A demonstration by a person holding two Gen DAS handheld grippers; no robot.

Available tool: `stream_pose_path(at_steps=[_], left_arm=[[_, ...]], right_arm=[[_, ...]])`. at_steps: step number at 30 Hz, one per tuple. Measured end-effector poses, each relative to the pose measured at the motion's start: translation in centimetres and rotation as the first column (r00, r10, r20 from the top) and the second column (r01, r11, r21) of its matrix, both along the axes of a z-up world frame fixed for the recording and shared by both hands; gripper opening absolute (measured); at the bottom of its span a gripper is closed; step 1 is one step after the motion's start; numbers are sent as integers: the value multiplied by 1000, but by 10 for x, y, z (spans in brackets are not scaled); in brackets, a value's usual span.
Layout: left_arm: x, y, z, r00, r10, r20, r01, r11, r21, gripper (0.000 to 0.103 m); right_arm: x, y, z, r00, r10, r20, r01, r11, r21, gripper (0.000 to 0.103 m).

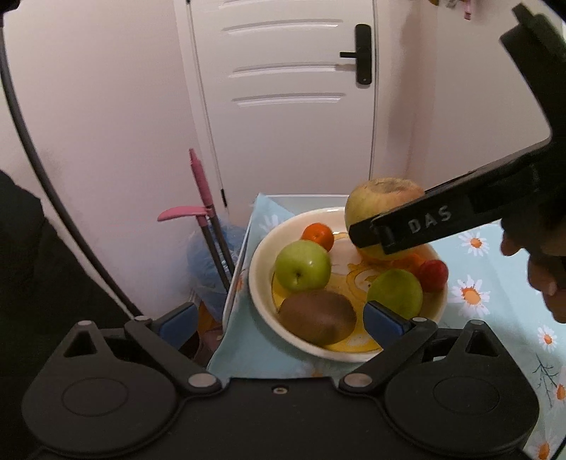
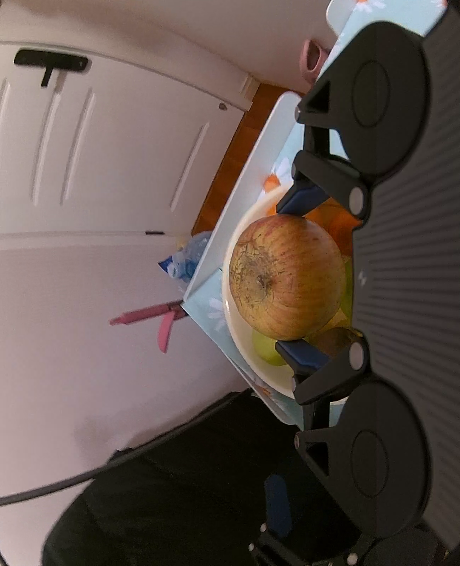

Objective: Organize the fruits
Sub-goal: 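Lower the large apple into the bowl and open the right gripper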

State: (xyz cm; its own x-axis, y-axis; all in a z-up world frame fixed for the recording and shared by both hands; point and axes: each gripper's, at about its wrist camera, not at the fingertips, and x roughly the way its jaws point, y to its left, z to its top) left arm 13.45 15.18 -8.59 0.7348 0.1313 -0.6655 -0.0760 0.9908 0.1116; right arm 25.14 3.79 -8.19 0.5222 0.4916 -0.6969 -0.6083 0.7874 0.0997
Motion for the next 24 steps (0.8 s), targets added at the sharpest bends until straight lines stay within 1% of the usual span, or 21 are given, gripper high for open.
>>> stream_pose_path(at_steps=[7,10,11,12,14,15,24], left_arm=[[-7,4,-9,999,35,-17,-36,999,-9,101],[-8,4,-10,999,41,-22,-42,999,-11,101],[-8,4,-10,999,43,-23,-43,999,-12,101],[-9,4,-11,999,43,-24,-44,999,-11,101],[-10,3,-10,999,44,-25,-44,999,-9,101],[-10,3,-10,999,43,-24,-43,999,-9,101],[-13,2,-7,1000,23,-21,-23,1000,-7,101]], right_arm=[[3,12,-13,998,53,15,-53,999,-6,91],[1,17,-16,998,53,25,-52,998,-24,92],[-1,16,-14,998,52,44,-52,999,-13,101],[-3,15,-12,997,50,65,-50,999,-2,103],[-7,12,-6,993,41,107,-43,999,11,103],[-7,12,-5,993,45,111,-47,999,9,103],[-17,1,4,995,3,103,-5,1000,25,103]])
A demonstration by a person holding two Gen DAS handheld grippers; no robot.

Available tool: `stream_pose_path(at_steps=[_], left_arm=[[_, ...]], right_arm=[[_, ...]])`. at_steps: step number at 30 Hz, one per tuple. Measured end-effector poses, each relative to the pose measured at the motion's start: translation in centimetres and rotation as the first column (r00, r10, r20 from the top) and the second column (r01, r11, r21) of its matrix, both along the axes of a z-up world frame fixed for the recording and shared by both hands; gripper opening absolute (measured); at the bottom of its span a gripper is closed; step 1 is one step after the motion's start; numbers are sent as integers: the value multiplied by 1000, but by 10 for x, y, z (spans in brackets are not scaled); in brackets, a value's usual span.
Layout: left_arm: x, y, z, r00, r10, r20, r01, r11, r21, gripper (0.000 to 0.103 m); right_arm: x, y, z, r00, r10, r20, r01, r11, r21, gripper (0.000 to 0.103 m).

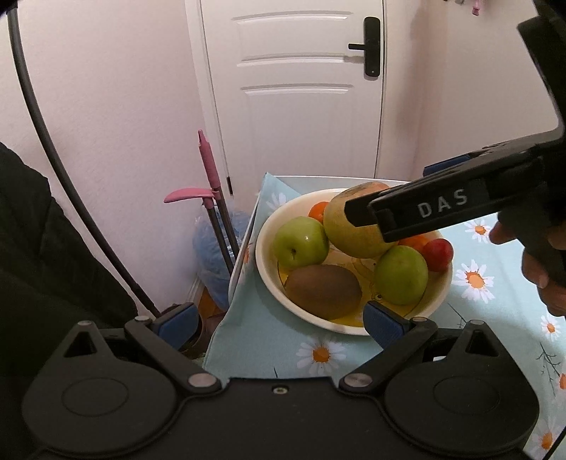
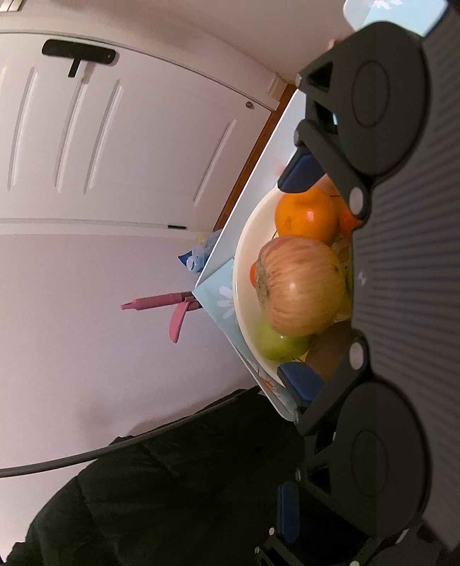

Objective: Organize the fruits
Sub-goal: 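Lower the large apple into the bowl and open the right gripper, then move both grippers over the orange and the last red tomato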

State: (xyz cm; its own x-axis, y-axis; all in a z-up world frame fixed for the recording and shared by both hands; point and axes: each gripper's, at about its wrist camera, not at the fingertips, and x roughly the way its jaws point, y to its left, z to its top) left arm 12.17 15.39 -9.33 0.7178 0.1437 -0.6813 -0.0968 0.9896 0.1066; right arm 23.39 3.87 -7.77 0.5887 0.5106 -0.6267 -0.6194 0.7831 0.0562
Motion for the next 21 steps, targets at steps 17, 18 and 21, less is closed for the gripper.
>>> stream_pose_path(at_steps=[17,18,21], left_arm=[[-6,-17,31,989,-138,47,138,990,9,101],[-5,-20,33,987,-155,47,155,988,12,101],[-4,-30,36,978,-204,53,203,979,16,101]], right_arm=[[-56,-78,46,954,-295,-48,298,951,78,103],[-59,-84,47,948,-315,-50,318,945,80,103],[-69,-106,51,922,-385,-50,388,918,78,103]])
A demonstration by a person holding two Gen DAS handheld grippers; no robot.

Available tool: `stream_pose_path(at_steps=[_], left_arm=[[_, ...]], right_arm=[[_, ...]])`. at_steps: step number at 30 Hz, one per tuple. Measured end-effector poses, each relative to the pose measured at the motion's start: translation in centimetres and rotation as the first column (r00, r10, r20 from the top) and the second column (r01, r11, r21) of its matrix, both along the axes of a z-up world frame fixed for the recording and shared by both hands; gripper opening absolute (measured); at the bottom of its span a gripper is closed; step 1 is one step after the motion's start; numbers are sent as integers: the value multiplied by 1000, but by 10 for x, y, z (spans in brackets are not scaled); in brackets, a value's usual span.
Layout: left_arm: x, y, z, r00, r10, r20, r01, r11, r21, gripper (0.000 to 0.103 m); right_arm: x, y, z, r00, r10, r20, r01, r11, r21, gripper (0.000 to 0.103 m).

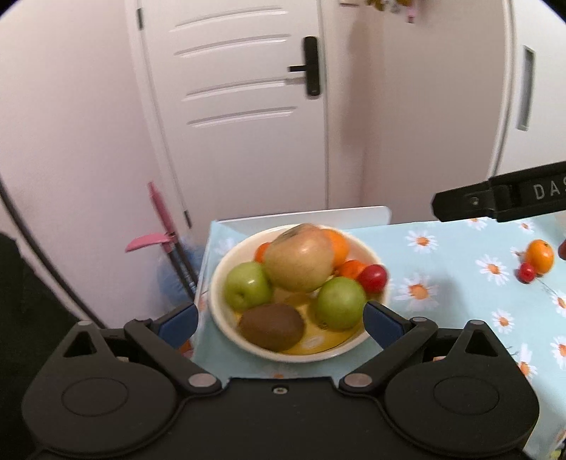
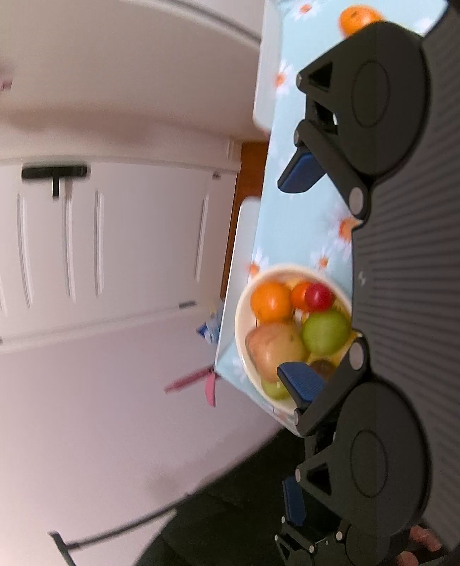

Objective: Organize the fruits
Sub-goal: 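Move both grippers over the orange and the last red tomato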

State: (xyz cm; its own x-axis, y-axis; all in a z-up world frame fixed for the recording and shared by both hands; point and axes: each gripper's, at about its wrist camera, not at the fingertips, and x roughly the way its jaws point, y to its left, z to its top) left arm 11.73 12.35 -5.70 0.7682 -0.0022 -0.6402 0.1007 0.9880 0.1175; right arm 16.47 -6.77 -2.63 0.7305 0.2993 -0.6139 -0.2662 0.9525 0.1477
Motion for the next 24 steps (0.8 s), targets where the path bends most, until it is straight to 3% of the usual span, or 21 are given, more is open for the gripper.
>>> stream_pose_path(at_steps=[11,24], left_arm=[[-2,-56,11,993,-113,15,113,994,15,101],[7,-153,-3,990,-140,-3,140,990,1,101]], right_arm=[[-33,-82,-3,990,-141,-13,141,990,-4,103],[-35,-198,-36,992,-113,-59,109,992,-61,103]])
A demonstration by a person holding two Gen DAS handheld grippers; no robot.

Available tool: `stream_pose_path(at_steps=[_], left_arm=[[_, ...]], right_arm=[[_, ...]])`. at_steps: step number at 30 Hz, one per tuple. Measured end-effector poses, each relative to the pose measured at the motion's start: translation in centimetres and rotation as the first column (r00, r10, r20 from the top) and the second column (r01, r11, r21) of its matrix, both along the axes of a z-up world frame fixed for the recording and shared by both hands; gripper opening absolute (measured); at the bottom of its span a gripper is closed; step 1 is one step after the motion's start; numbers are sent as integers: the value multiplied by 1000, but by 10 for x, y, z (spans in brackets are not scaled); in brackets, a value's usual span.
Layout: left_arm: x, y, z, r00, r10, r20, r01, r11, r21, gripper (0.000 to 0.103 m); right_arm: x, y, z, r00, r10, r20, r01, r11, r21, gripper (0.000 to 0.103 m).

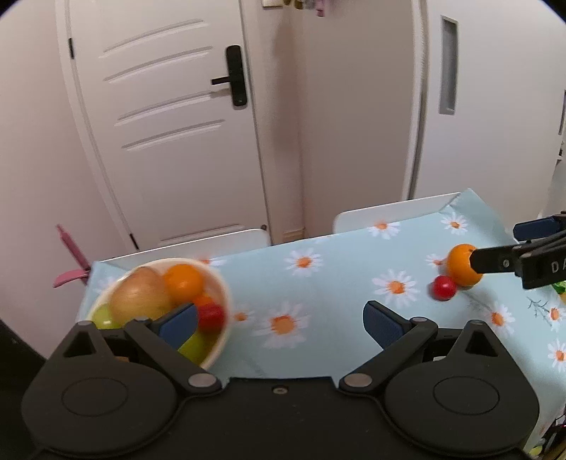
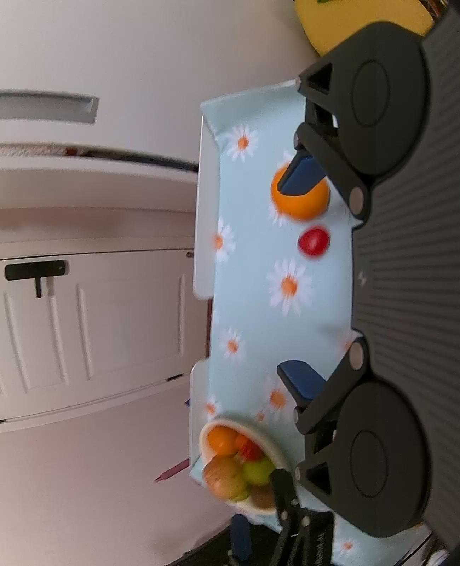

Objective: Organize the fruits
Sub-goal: 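Move both grippers over the orange and the last red tomato, then grasp the red tomato with the left gripper while the right gripper grasps the orange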

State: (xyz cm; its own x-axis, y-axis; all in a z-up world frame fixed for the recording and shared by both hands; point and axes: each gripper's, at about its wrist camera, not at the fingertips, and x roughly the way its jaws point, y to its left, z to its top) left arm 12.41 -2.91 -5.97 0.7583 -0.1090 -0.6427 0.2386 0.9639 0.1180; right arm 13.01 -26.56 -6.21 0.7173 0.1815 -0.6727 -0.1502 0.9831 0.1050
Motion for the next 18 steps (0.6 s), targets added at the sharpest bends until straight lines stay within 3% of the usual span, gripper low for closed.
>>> stream_pose_path(at_steps=[11,18], left_arm=[[27,-79,-40,994,-103,-30,102,995,-19,101],[44,-118,-71,969,-242,-51,242,970,-8,99]], right_arm=[[28,-73,-40,992,121,-20,-122,991,-46,103],[43,-101,-66,981,191,-18,-192,981,-43,103]])
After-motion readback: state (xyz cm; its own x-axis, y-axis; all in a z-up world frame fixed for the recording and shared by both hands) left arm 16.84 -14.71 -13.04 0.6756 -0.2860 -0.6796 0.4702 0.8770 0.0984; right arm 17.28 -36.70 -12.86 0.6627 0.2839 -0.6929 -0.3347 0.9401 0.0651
